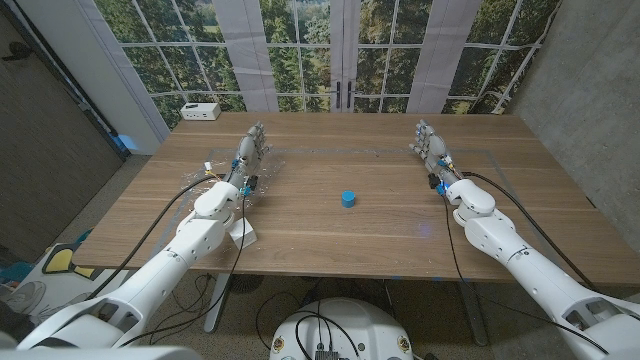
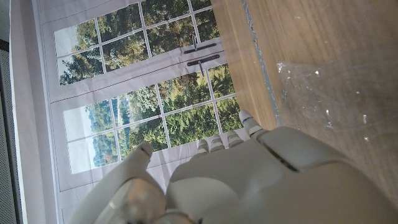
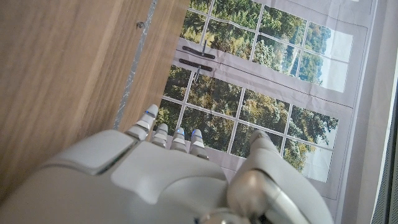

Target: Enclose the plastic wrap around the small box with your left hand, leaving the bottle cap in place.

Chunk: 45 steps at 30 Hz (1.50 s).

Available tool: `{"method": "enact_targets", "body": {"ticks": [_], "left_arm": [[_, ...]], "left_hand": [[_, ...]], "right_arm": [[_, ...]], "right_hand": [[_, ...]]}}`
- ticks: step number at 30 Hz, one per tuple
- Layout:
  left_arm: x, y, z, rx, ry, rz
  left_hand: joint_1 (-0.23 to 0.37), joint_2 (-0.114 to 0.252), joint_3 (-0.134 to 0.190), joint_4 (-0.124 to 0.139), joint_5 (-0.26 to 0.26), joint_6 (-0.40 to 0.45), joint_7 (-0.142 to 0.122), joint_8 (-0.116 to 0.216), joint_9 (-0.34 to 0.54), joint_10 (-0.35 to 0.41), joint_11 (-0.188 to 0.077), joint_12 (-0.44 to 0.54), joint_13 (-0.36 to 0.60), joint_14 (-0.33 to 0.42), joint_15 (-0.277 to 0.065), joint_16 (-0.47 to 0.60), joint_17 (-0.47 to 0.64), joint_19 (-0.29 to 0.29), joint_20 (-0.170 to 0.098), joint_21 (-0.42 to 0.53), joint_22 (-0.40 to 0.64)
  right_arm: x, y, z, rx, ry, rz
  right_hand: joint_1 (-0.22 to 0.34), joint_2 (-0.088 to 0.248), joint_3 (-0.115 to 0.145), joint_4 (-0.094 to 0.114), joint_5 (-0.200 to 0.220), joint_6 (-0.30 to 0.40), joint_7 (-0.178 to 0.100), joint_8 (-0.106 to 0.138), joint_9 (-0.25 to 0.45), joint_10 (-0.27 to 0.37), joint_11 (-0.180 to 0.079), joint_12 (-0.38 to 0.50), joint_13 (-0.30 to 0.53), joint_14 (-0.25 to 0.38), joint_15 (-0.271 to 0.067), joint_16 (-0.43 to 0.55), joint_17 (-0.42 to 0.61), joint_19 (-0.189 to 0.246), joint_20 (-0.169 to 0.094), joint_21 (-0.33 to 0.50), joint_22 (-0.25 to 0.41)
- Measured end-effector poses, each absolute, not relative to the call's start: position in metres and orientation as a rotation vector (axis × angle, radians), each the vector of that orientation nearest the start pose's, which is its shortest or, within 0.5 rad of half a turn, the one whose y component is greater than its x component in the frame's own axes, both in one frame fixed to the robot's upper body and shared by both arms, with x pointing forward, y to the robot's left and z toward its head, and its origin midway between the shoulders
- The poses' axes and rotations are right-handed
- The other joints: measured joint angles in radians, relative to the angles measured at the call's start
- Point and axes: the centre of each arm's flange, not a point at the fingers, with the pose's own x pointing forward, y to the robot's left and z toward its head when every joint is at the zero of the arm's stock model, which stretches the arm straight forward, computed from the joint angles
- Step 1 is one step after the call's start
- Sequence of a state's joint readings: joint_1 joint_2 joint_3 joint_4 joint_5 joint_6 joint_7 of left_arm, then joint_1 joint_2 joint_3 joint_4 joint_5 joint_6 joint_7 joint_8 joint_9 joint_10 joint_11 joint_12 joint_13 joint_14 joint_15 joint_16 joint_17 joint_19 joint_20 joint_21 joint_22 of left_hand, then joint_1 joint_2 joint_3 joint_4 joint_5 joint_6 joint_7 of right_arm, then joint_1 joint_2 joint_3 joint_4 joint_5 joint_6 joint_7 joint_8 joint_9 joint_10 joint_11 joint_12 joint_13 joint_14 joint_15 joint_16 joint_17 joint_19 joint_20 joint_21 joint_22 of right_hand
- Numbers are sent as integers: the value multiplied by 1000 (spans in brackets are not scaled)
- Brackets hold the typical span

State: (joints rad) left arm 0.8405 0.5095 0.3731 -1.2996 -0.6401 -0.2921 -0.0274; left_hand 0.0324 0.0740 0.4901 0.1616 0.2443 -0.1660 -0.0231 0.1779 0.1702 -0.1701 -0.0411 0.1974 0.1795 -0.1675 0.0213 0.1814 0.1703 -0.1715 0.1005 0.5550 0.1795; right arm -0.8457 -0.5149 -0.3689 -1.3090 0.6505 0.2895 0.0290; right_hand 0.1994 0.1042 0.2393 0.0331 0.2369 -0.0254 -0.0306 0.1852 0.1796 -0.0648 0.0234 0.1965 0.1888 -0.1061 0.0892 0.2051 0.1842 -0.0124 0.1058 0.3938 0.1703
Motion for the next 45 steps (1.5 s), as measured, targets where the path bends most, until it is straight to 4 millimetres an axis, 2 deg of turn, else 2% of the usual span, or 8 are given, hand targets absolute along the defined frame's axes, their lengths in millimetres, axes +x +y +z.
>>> {"method": "enact_targets", "body": {"ticks": [5, 11, 14, 20, 30, 37, 44, 45], "left_arm": [[651, 289, -28, -8, -605, -197], [646, 289, -26, 56, -630, -168], [644, 290, -24, 90, -650, -150], [637, 291, -19, 186, -699, -112], [625, 289, -10, 353, -788, -56], [618, 287, -5, 449, -841, -21], [613, 283, -1, 552, -886, 15], [605, 284, 5, 588, -912, 10]], "left_hand": [[0, 0, 0, 0, 0, -4, -4, 8, 0, 0, 0, 6, 0, -4, 4, 6, 0, 0, 0, 0, 0], [12, 12, 6, -9, 0, -3, -18, 22, 1, -2, 10, 21, 0, -4, 74, 11, 0, -1, 61, 4, 0], [12, 12, 7, -19, 0, -9, -23, 22, 5, -2, 39, 27, 0, -3, 94, 15, 3, -3, 79, 4, 5], [39, 22, 21, -40, -10, -9, -24, 38, 5, -2, 106, 47, 5, -3, 104, 23, 5, -3, 90, 4, 5], [66, 32, 33, -61, -23, 62, -18, 38, 5, 12, 129, 62, 9, 19, 108, 31, 5, -5, 98, 9, 5], [77, 37, 41, -77, -37, 109, -18, 38, 4, 62, 89, 62, 9, 81, 96, 38, 4, 22, 103, 19, 4], [82, 42, 45, -88, -41, 124, -20, 38, 4, 85, 88, 70, 9, 104, 90, 38, 4, 40, 103, 19, 9], [82, 42, 46, -89, -41, 124, -20, 38, 4, 92, 88, 70, 9, 108, 86, 38, 4, 47, 103, 19, 9]], "right_arm": [[650, -291, -28, 38, -593, 207], [648, -290, -28, 36, -589, 207], [648, -289, -28, 35, -589, 207], [648, -288, -28, 32, -588, 208], [648, -284, -29, 26, -582, 209], [648, -281, -29, 24, -582, 211], [647, -280, -28, 22, -584, 214], [647, -280, -27, 22, -584, 214]], "right_hand": [[0, 0, 0, 0, 0, 0, 0, 0, 0, 0, 0, 0, 0, 0, 0, 0, 0, 0, 0, 0, 0], [0, 0, 0, 0, 0, 0, 0, 0, 0, 0, 0, 0, 0, 0, 0, 0, 0, 0, 0, 0, 0], [4, -4, 0, 0, 0, 0, 0, 0, 0, 0, 0, 0, 0, 0, 0, 0, 0, 0, 0, 0, 0], [4, -4, 4, -4, 0, 0, 0, 4, 0, 0, 0, 0, 5, 0, 0, 0, 0, 0, 0, 0, 0], [4, -4, 4, -4, 0, 0, 0, 8, 0, 4, 4, 0, 5, 0, 0, 0, 0, 0, 0, -7, 0], [9, 1, 8, -8, 0, 4, -3, 8, 0, 6, 6, 0, 4, 0, 0, 0, 0, 6, 5, -7, 0], [9, 1, 8, -8, 0, 11, 0, 8, 0, 10, 2, 7, 4, 0, 0, 0, 0, 5, 5, -7, 0], [9, 1, 8, -8, 0, 11, 0, 8, 0, 13, 5, 7, 4, 0, 0, 0, 0, 5, 5, -7, 0]]}}
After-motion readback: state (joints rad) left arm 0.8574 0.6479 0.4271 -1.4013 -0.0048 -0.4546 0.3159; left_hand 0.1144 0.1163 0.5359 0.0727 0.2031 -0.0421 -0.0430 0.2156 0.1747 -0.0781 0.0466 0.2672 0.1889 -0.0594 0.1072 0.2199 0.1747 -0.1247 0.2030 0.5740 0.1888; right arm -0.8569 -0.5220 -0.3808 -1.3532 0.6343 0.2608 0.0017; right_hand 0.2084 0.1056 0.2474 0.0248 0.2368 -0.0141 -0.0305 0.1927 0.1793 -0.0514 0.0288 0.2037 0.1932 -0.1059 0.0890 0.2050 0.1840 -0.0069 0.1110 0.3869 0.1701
